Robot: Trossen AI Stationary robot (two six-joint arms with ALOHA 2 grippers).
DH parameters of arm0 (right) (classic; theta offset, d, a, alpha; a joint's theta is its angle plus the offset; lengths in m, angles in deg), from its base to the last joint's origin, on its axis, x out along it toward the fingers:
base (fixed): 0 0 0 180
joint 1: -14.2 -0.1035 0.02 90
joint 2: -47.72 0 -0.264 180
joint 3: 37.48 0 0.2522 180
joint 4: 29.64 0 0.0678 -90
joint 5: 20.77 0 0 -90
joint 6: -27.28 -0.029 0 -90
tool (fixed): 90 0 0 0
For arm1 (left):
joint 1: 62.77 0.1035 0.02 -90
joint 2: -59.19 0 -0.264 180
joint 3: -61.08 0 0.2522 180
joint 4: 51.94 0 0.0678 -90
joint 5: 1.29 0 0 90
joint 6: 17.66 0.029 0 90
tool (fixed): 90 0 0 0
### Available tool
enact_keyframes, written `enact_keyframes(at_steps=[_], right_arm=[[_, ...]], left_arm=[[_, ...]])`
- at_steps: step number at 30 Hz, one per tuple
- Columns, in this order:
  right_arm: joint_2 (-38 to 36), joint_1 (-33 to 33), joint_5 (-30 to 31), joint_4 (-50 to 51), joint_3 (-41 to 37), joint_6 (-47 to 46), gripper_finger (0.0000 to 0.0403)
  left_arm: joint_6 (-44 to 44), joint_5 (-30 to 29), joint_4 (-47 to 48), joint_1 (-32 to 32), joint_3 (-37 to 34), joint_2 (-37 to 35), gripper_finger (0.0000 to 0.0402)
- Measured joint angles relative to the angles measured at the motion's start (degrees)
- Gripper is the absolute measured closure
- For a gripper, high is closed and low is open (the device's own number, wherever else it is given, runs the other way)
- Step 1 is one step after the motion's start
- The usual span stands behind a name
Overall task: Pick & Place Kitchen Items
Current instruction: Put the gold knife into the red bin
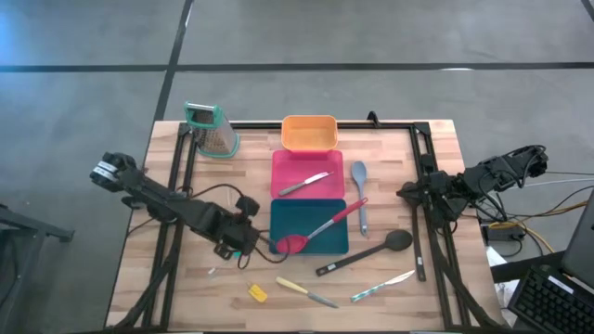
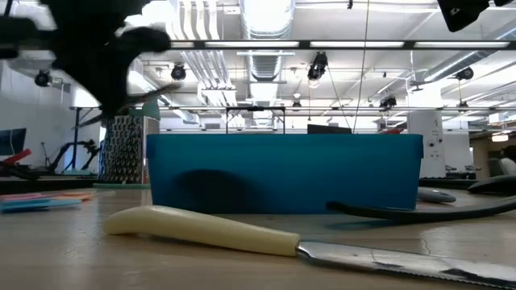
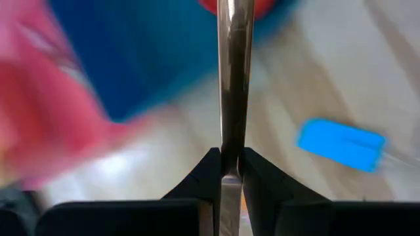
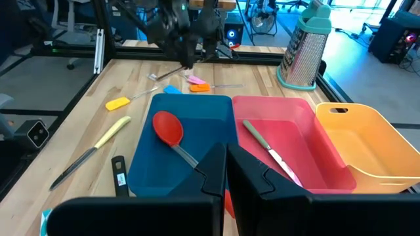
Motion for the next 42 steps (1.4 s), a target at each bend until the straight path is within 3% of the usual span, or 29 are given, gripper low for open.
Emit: enact_keyframes(at_steps=[4,7,11,14,18,21,31,42], right_arm=[[0.0,0.0,0.0,0.0,0.0,0.0,0.0394],[0.0,0.0,0.0,0.0,0.0,0.0,0.0394],[0.0,0.0,0.0,0.0,0.0,0.0,0.0394],[0.0,0.0,0.0,0.0,0.0,0.0,0.0394],[0.0,0.0,0.0,0.0,0.0,0.0,0.0394],[0.0,0.0,0.0,0.0,0.0,0.0,0.0394],[0.0,0.0,0.0,0.0,0.0,0.0,0.0394],[0.0,0.0,0.0,0.0,0.0,0.0,0.0394]], left_arm=[[7.0,-4.9,-4.9,3.1,3.8,0.0,0.0359],[15.2,-4.5,-13.5,7.3,4.6,0.0,0.0359],[26.2,1.3,-23.7,15.4,4.6,0.0,0.0359],[29.1,9.0,-30.4,22.9,4.6,0.0,0.0359],[27.4,20.8,-37.1,32.2,4.6,0.7,0.0359],[25.1,24.0,-40.6,36.7,4.6,2.2,0.0359],[12.7,23.1,-41.1,42.0,10.5,14.0,0.0358],[0.6,20.9,-24.0,42.0,25.6,27.0,0.0357]])
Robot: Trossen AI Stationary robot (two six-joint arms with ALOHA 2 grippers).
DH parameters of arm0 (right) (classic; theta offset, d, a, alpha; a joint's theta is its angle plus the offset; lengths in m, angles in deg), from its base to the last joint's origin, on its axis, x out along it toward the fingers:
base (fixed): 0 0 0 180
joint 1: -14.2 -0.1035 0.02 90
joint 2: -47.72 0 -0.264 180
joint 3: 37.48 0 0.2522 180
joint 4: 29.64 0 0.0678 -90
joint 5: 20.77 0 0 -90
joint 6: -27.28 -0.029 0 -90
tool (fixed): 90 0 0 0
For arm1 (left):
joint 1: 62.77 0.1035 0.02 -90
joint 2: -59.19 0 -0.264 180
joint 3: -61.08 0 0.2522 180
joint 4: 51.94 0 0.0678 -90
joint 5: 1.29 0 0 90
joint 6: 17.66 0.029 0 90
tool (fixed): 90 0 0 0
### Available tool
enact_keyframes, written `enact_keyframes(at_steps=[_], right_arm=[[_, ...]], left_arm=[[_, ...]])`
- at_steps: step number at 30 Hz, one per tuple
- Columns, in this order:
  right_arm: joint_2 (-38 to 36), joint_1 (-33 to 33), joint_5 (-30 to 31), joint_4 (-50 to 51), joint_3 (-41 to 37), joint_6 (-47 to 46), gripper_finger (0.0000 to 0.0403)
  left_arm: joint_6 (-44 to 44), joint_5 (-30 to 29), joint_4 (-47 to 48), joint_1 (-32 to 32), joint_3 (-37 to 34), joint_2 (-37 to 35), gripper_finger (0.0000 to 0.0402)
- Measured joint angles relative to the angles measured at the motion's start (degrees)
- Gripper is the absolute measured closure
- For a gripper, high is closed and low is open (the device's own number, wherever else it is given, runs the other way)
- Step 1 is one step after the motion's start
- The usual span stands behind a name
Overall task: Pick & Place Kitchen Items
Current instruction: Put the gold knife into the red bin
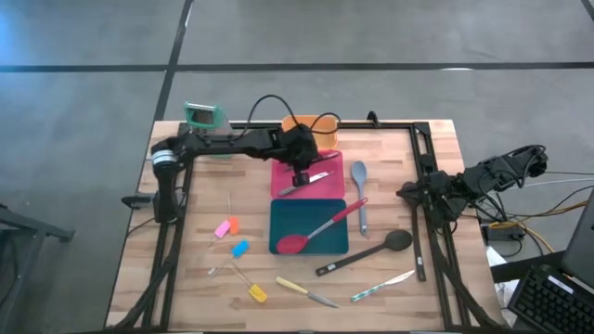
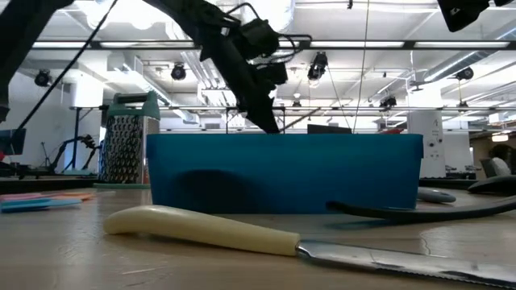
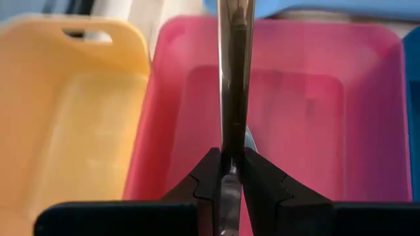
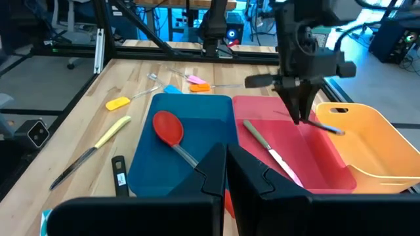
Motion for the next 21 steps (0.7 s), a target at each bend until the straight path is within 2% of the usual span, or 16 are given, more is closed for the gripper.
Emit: enact_keyframes(at_steps=[8,21], right_arm=[[0.0,0.0,0.0,0.0,0.0,0.0,0.0394],[0.0,0.0,0.0,0.0,0.0,0.0,0.0394]], left_arm=[[-1.9,-0.8,1.7,0.2,3.5,4.7,0.0356],[-2.2,-0.8,4.1,0.6,3.7,9.8,0.0356]])
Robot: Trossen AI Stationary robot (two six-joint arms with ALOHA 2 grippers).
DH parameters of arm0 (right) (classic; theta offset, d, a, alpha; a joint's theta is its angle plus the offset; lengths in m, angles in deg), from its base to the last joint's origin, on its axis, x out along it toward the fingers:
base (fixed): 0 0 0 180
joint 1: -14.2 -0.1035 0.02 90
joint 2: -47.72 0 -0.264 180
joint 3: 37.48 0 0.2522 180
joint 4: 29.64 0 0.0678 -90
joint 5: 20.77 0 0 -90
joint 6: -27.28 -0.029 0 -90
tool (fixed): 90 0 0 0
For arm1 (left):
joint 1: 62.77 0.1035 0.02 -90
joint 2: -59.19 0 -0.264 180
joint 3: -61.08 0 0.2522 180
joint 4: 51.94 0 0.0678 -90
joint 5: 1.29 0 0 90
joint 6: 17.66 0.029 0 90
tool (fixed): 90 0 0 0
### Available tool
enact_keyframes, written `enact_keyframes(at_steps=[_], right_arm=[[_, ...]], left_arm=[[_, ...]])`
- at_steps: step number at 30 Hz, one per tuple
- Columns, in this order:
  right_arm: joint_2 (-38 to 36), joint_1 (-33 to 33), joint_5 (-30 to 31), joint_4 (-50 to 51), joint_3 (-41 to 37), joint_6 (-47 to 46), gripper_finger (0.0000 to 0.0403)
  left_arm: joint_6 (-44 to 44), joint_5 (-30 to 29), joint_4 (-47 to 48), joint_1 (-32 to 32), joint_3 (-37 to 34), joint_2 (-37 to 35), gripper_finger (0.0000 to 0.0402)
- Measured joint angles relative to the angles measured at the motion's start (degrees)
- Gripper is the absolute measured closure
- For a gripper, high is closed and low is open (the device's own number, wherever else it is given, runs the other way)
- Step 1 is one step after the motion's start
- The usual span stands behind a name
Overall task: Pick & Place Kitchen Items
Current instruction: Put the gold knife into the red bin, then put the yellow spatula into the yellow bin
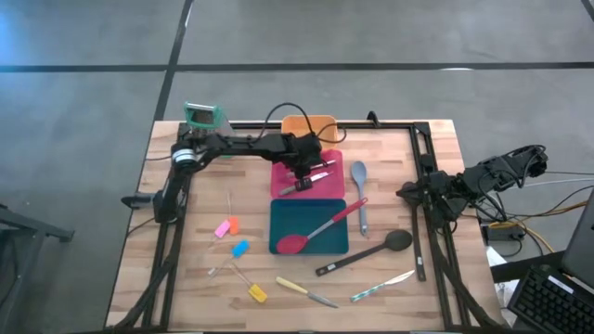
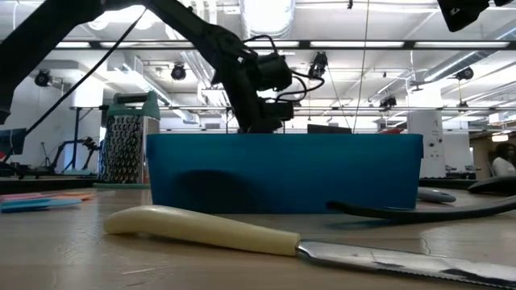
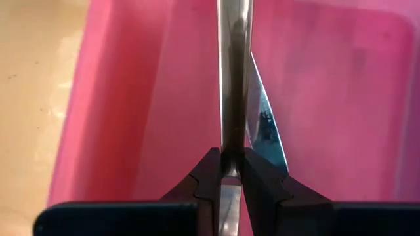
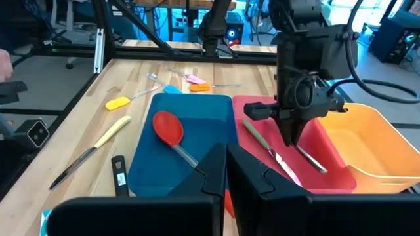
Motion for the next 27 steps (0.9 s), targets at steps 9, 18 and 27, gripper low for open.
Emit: enact_keyframes(at_steps=[9,18,27], right_arm=[[0.0,0.0,0.0,0.0,0.0,0.0,0.0394],[0.0,0.0,0.0,0.0,0.0,0.0,0.0394],[0.0,0.0,0.0,0.0,0.0,0.0,0.0394]], left_arm=[[1.6,1.0,0.0,0.0,-0.1,1.9,0.0352],[2.7,1.3,0.1,0.0,0.0,2.2,0.0336],[2.8,1.4,0.2,-0.1,2.9,2.0,0.0306]])
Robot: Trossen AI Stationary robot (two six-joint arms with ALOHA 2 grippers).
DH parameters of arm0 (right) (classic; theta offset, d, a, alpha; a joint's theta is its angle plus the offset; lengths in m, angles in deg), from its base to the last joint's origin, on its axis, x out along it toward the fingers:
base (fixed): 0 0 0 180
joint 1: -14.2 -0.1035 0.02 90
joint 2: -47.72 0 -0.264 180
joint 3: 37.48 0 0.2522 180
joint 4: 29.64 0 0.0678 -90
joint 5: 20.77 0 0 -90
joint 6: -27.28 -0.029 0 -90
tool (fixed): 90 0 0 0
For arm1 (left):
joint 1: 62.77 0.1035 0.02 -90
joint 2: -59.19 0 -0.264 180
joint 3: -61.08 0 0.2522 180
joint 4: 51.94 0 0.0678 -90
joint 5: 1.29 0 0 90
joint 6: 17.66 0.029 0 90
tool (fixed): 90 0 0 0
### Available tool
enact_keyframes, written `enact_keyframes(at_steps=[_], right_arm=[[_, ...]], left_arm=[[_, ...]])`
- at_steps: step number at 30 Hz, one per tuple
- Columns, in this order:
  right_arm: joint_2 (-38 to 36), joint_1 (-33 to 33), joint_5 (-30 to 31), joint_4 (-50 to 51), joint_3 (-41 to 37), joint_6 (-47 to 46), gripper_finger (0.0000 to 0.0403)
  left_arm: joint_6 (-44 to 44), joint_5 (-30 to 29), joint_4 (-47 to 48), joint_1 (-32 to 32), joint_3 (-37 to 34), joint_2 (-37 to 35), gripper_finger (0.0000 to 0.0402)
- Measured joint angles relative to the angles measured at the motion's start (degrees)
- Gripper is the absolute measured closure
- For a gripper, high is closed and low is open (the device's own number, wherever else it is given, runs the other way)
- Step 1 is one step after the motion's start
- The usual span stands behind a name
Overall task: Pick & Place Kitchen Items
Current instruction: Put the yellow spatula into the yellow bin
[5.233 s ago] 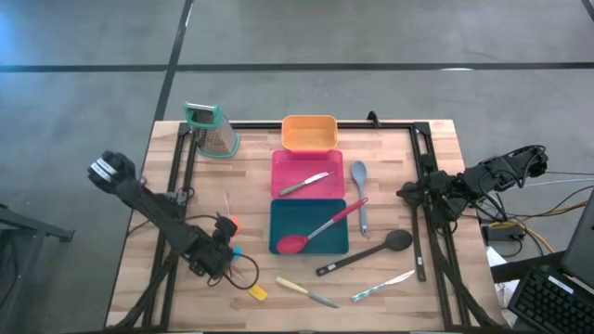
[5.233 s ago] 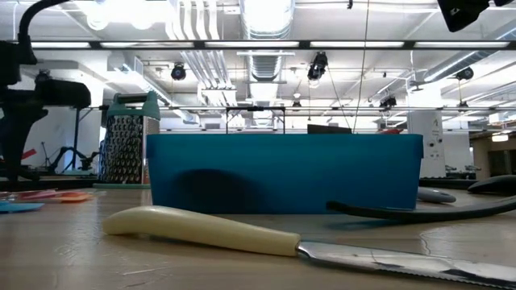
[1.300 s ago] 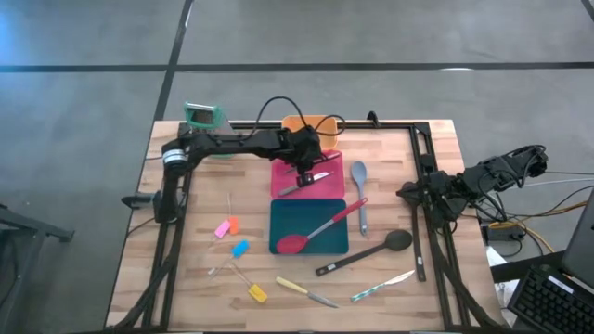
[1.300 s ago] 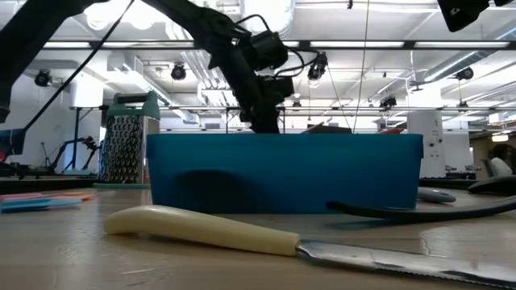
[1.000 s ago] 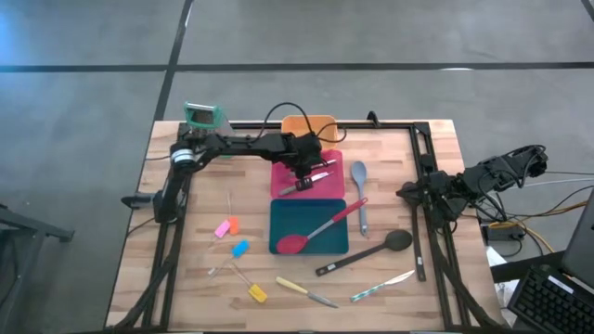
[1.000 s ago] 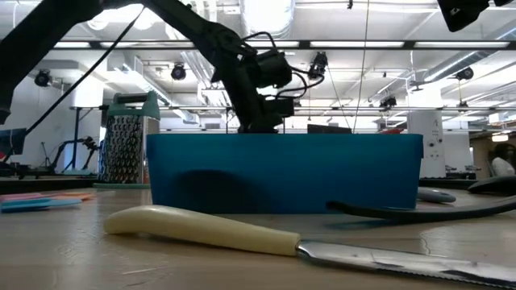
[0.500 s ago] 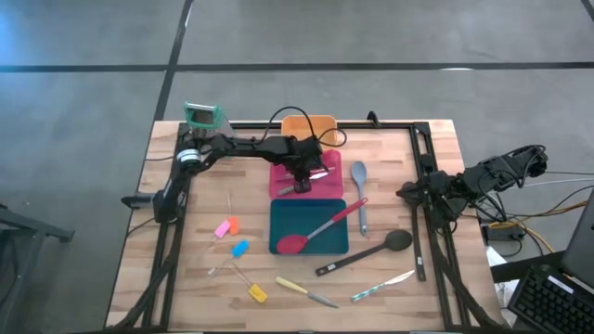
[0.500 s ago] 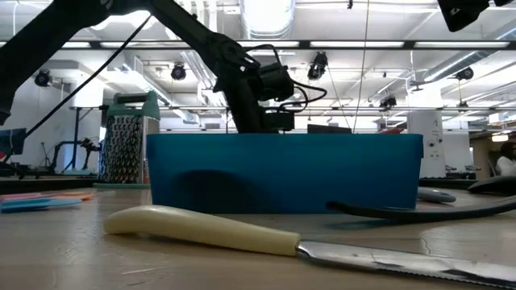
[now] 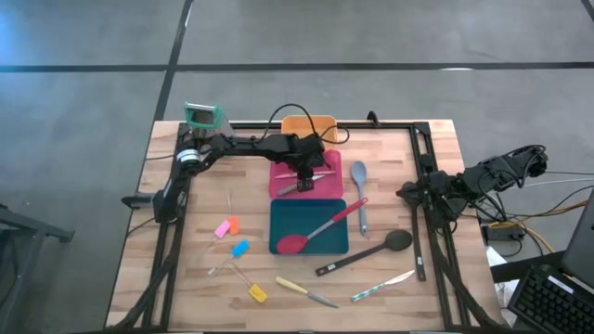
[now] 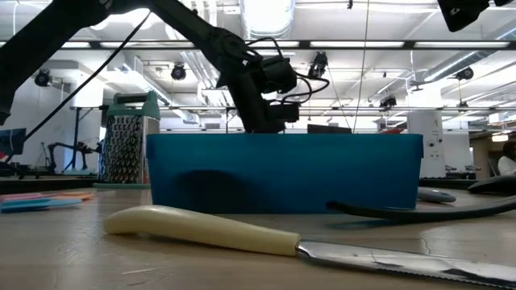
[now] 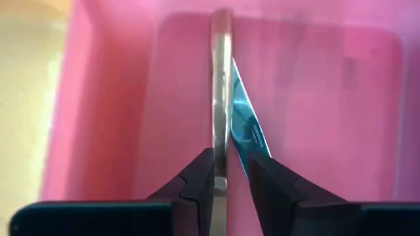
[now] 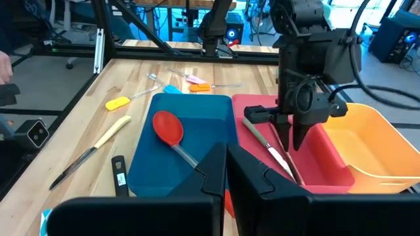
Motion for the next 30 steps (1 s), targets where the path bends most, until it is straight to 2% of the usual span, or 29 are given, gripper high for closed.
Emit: enact_keyframes(at_steps=[5,12,17,23,30], right_arm=[[0.0,0.0,0.0,0.0,0.0,0.0,0.0394],[0.0,0.0,0.0,0.0,0.0,0.0,0.0394],[0.0,0.0,0.0,0.0,0.0,0.0,0.0394],[0.0,0.0,0.0,0.0,0.0,0.0,0.0394],[0.0,0.0,0.0,0.0,0.0,0.0,0.0394]], left_arm=[[-0.5,0.0,8.8,0.0,5.9,-0.2,0.0286],[-5.2,0.2,33.2,-0.8,19.9,-0.2,0.028],[-12.0,0.1,47.1,-3.6,29.2,-0.4,0.028],[-16.8,-3.0,54.8,-12.7,32.3,-3.4,0.028],[-23.9,-9.4,56.8,-27.6,28.6,-9.3,0.028]])
